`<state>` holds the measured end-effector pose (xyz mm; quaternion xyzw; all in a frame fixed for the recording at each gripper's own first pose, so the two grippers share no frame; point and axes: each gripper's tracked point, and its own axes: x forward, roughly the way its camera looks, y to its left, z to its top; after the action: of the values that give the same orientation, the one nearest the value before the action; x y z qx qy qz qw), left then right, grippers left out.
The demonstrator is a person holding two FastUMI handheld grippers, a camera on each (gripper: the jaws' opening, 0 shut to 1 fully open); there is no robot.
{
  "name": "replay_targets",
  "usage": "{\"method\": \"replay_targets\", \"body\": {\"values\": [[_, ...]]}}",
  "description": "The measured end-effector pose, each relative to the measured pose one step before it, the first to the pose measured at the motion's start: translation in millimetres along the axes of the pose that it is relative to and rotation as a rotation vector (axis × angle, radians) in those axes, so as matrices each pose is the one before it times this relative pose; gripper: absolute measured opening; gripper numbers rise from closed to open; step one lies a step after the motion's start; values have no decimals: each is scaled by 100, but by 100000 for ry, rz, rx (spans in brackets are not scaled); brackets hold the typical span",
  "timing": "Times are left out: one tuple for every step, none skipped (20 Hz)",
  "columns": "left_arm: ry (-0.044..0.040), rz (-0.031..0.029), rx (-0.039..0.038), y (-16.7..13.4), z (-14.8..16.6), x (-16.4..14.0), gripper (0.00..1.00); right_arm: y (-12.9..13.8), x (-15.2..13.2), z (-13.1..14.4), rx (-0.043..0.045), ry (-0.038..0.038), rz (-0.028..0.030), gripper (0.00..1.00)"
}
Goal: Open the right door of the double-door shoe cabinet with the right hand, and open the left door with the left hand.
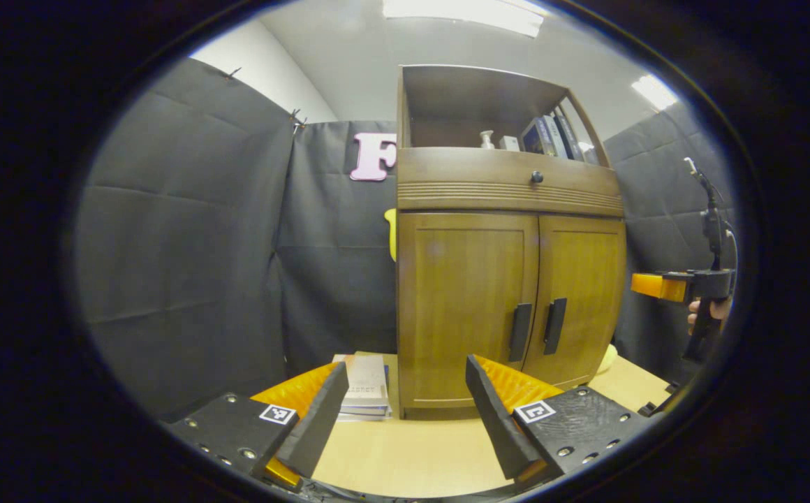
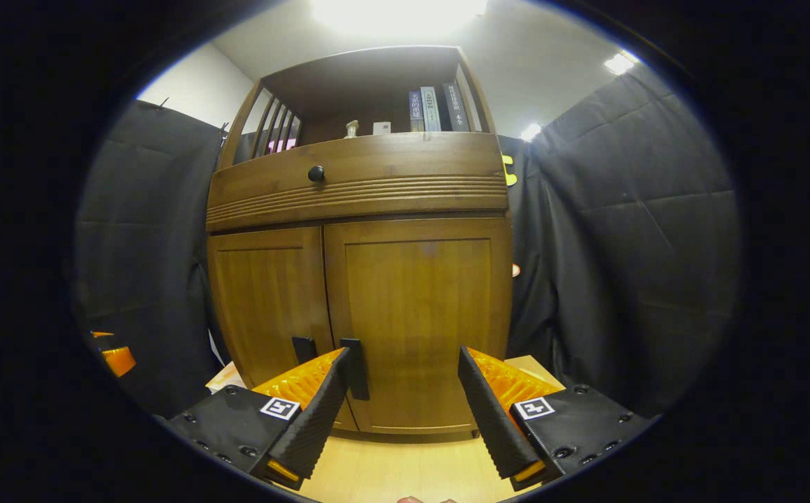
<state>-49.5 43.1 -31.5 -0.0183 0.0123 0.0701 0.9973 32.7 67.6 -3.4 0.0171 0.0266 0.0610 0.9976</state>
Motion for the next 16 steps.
{"method": "replay_targets", "body": {"values": [[-3, 1030, -1067, 154, 54, -253, 98, 375, 463, -37, -221, -20, 603, 94], [-3, 998, -1260, 100, -150, -340, 98, 275, 616, 35, -555, -184, 131, 96], [211, 1018, -1158, 144, -135, -218, 98, 227, 631, 15, -114, 308, 197, 94], [356, 1271, -649, 148, -373, -199, 98, 504, 620, -199, 234, 373, 896, 94], [640, 1637, -209, 364, -233, -254, 98, 551, 648, -130, 178, 403, 1116, 94], [843, 1996, -127, 95, -196, -157, 97, 540, 623, -170, -168, 709, 1541, 94], [901, 1992, -323, 131, -168, -119, 97, 553, 704, -281, -638, 389, 1681, 94], [639, 1725, -615, 123, -158, -168, 97, 410, 837, -363, -1158, 395, 1074, 94], [729, 1262, -900, -41, -208, 16, 96, 324, 785, -504, -1451, 679, 1167, 94], [1149, 1144, -1059, -34, -435, -46, 98, 447, 810, -733, -1100, 1009, 1123, 94], [1143, 1215, -1185, 35, -310, -22, 98, 371, 755, -602, -281, 820, 1131, 94], [853, 1630, -825, 126, -221, -72, 98, 276, 839, -525, 101, 717, 867, 94], [734, 2088, -447, 188, -171, 3, 98, 138, 723, -480, 172, 1071, 200, 94], [971, 2186, -511, 45, -265, -199, 98, 21, 866, -454, -287, 1428, -170, 94], [1023, 1764, -544, -23, -192, -7, 98, -49, 712, -494, -730, 1142, -1175, 94], [856, 1417, -565, -107, -219, -61, 97, -220, 758, -505, -1190, 970, -1718, 96]]}}
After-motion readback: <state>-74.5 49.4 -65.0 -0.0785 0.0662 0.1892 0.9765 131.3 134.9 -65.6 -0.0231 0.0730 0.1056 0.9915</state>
